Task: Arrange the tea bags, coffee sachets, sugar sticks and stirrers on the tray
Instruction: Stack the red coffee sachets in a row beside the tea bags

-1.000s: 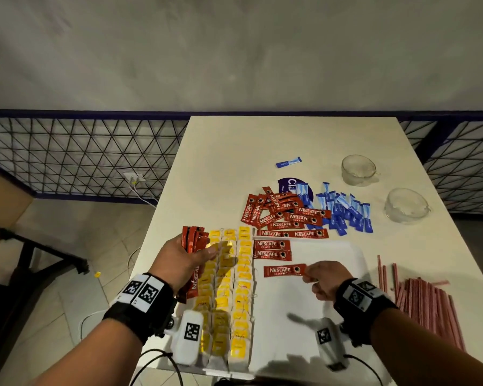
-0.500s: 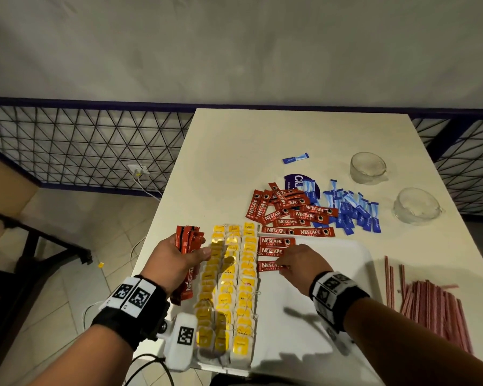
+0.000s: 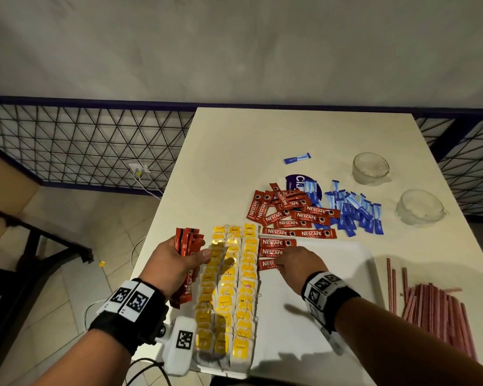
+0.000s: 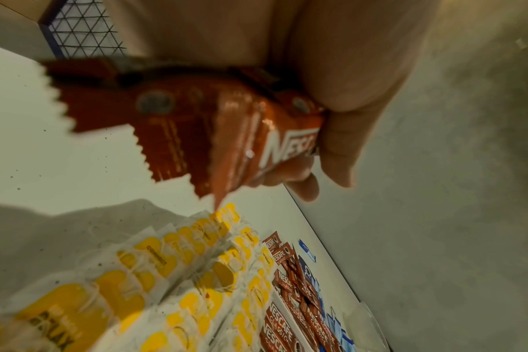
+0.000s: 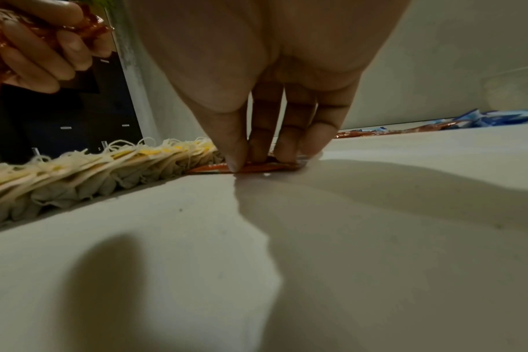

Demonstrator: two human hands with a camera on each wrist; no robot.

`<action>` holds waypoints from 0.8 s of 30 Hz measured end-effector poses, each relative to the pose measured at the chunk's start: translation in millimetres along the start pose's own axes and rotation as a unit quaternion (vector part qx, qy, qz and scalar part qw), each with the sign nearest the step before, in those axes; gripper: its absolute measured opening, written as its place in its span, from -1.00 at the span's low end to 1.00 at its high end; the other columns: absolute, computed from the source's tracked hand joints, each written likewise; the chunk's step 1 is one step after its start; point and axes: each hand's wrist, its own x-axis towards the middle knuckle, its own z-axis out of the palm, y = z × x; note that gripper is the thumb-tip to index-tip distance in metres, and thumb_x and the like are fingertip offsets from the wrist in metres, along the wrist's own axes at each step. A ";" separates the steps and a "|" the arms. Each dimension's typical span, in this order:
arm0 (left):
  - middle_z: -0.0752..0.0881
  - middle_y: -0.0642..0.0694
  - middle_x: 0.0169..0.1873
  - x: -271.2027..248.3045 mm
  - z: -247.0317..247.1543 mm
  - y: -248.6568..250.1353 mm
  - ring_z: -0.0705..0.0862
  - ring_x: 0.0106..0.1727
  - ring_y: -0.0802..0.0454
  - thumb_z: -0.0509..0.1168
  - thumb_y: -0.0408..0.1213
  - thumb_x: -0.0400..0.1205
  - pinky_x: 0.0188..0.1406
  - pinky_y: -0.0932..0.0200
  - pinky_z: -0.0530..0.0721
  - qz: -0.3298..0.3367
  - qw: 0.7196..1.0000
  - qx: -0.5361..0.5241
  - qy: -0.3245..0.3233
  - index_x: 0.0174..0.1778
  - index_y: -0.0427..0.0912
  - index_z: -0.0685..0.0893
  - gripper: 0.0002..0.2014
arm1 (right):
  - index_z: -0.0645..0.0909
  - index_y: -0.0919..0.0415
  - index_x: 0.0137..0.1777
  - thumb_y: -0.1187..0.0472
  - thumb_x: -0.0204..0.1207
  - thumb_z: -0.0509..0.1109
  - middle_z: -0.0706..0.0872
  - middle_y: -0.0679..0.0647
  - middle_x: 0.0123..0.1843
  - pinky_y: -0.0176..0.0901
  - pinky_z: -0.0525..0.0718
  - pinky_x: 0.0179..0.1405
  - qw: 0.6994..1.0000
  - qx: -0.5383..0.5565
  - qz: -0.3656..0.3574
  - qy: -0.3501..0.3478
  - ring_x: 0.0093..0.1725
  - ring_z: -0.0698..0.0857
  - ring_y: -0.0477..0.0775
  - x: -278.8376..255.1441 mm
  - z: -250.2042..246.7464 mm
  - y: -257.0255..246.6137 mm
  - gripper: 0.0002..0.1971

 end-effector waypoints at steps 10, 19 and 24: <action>0.82 -0.19 -0.30 0.8 -0.1 -0.7 0.63 -0.42 -0.10 0.49 -0.31 0.52 -0.32 0.02 0.65 -0.009 1.000 -0.022 -0.003 0.04 -0.26 0.66 -0.77 | 0.66 0.01 0.28 0.05 0.59 0.28 0.58 0.03 0.26 -0.04 0.49 0.31 0.999 0.005 -0.023 0.039 0.30 0.48 0.16 5.0 -0.1 2.6 -0.70; 0.82 -0.17 -0.30 -0.6 -1.9 -2.3 0.63 -0.43 -0.07 0.48 -0.31 0.53 -0.33 0.03 0.66 -0.008 1.000 -0.024 0.001 0.04 -0.26 0.65 -0.77 | 0.61 -0.03 0.37 0.05 0.55 0.33 0.49 0.02 0.40 0.07 0.53 0.30 0.999 0.006 -0.013 0.030 0.37 0.43 0.20 6.7 1.9 0.3 -0.62; 0.81 -0.18 -0.30 0.3 -3.1 -3.6 0.63 -0.44 -0.05 0.48 -0.31 0.53 -0.36 0.04 0.65 -0.011 1.000 -0.027 0.000 0.06 -0.25 0.64 -0.76 | 0.52 0.01 0.45 -0.05 0.53 0.31 0.50 0.03 0.40 0.07 0.53 0.25 1.000 0.001 0.002 0.031 0.34 0.46 0.20 8.7 3.0 -1.4 -0.52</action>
